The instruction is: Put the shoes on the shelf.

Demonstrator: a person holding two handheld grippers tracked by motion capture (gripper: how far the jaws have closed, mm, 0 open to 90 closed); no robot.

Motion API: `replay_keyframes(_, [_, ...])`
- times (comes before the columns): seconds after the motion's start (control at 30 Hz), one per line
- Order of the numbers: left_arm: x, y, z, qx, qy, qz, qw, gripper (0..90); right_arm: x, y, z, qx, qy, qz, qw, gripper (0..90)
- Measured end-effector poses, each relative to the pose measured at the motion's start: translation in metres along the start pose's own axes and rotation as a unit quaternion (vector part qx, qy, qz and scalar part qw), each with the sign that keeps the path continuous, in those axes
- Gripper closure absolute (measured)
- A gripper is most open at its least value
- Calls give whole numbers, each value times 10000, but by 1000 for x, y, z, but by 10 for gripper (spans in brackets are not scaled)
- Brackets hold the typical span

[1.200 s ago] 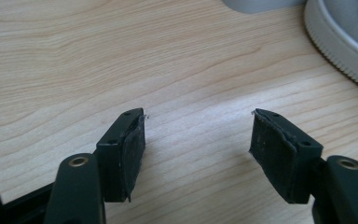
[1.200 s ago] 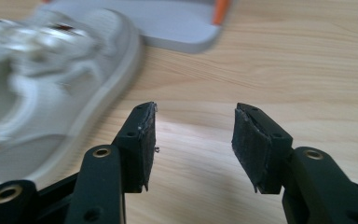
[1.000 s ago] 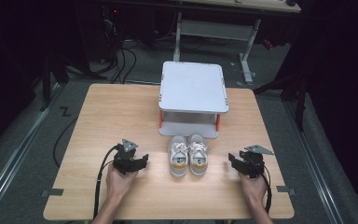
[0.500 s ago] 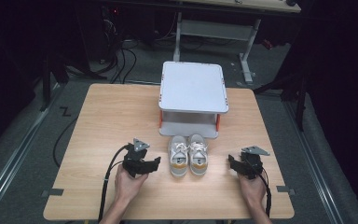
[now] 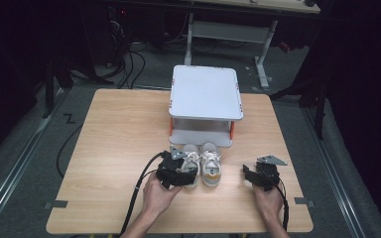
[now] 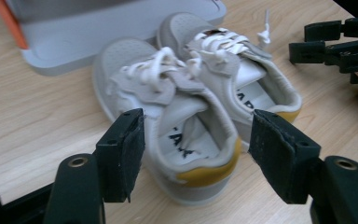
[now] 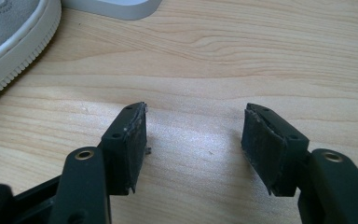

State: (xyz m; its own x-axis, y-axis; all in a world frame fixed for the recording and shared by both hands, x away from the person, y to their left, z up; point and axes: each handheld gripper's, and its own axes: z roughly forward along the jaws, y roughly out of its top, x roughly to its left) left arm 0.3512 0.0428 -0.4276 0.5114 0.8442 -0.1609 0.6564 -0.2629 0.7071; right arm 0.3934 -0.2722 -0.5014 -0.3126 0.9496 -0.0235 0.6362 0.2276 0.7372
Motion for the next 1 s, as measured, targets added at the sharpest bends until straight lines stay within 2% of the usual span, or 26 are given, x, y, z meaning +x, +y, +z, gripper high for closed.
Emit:
replay_keyframes(0.1, [-6,1,6,-16,-27,0,10000,361,0,0,0,0,5,2,10000,402])
replay_keyframes(0.17, [-11,1,16,23,58,59,10000,375,0,0,0,0,7,0,10000,401])
replay_keyframes(0.23, [-13,1,24,109,35,-3,9999,398,0,0,0,1,9,1,10000,401])
replay_keyframes(0.43, [-16,4,29,68,13,-200,9998,393,0,0,0,0,11,0,10000,400])
replay_keyframes(0.6, [-20,6,36,206,58,-254,9994,385,0,0,0,1,11,1,10000,400])
replay_keyframes(0.73, [-17,9,37,239,-6,-484,9985,388,0,0,0,1,11,0,10000,400])
replay_keyframes(0.8, [-16,10,37,265,-44,-522,9983,386,0,0,0,2,12,5,10000,399])
replay_keyframes(0.9, [-13,12,37,285,-184,-709,9969,375,0,0,0,2,13,-1,10000,398])
replay_keyframes(1.0, [-13,14,38,312,-216,-821,9959,372,0,0,0,1,13,-1,10000,398])
